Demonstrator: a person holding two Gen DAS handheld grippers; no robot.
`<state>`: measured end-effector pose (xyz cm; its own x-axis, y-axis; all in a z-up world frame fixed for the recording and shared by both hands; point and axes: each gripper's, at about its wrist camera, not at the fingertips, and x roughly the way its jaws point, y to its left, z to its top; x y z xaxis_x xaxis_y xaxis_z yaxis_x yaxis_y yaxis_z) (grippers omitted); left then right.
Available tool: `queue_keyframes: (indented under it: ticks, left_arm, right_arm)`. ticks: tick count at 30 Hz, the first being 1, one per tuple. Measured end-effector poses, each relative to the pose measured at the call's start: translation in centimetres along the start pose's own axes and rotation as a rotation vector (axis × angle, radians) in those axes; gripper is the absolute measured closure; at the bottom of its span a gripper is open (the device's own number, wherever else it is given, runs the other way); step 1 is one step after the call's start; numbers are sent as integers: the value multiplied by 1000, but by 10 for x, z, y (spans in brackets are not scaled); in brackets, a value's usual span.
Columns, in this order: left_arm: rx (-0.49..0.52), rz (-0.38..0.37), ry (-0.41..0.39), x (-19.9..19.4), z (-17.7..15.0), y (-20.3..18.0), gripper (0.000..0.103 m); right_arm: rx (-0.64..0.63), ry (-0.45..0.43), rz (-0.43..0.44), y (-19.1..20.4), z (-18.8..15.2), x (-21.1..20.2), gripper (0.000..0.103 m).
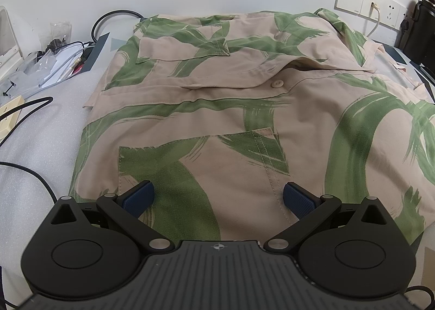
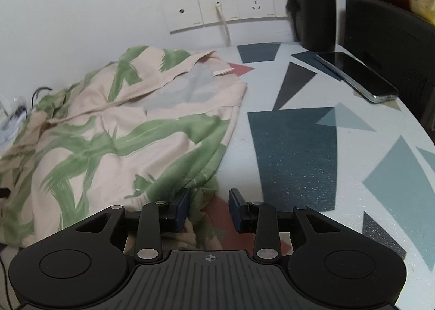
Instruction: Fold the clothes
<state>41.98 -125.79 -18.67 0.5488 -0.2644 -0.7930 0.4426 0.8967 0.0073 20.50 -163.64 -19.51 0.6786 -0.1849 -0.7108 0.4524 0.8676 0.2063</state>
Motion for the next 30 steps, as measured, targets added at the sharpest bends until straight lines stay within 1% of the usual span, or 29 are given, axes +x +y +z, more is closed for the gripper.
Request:
queue_keyframes:
  ticks: [1,2,3,4,5,8,11,14,17,20,22,23,26,27,28,30]
  left_arm:
    - [0,0,-1,0,0,0,0]
    - [0,-1,-3,0,0,0,0]
    - [0,-1,-4,0,-1,0,0]
    - [1,-1,-6,0,-1,0,0]
    - [1,-1,-7,0,-1,0,0]
    - [1,-2,-10,0,-1,0,0]
    - [2,-3,-12,-1,-2,0,0]
    - [2,-4,-15,-1,-2,1,0]
    - [2,-5,-16,-1,-2,1,0]
    - [5,-9,-19,-1,-3,2,0]
    - [7,-11,-22,-1,-3,2,0]
    - [8,-13,-24,-1,-3,3,0]
    - [10,-15,-28,-1,-3,3,0]
    - [10,-15,-30,-1,-4,3,0]
    - [10,-16,-32,-1,-4,3,0]
    - [12,-17,-34,-1,-4,3,0]
  right_arm:
    - [-3,2,-2,2,1,1,74]
    - [8,9,6,2,2,2,80]
    - [19,17,15,3,3,3,90]
    - [30,27,28,3,4,4,95]
    - [41,35,38,3,5,4,97]
    - [54,18,10,3,4,-1,101]
    - [101,-48,-63,-7,3,-18,102]
    - [161,-125,-128,-21,2,-46,102]
    - [200,-192,-225,-30,-3,-80,102]
    - [277,-229,-316,-45,-13,-109,102]
    - [306,-244,-402,-50,-22,-126,102]
    - [320,-244,-444,-52,-26,-132,102]
    - [356,-197,-500,-57,-38,-142,102]
    - [352,-149,-484,-56,-41,-139,102]
    - [340,-97,-450,-55,-44,-134,102]
    - [286,-19,-391,-46,-51,-122,100]
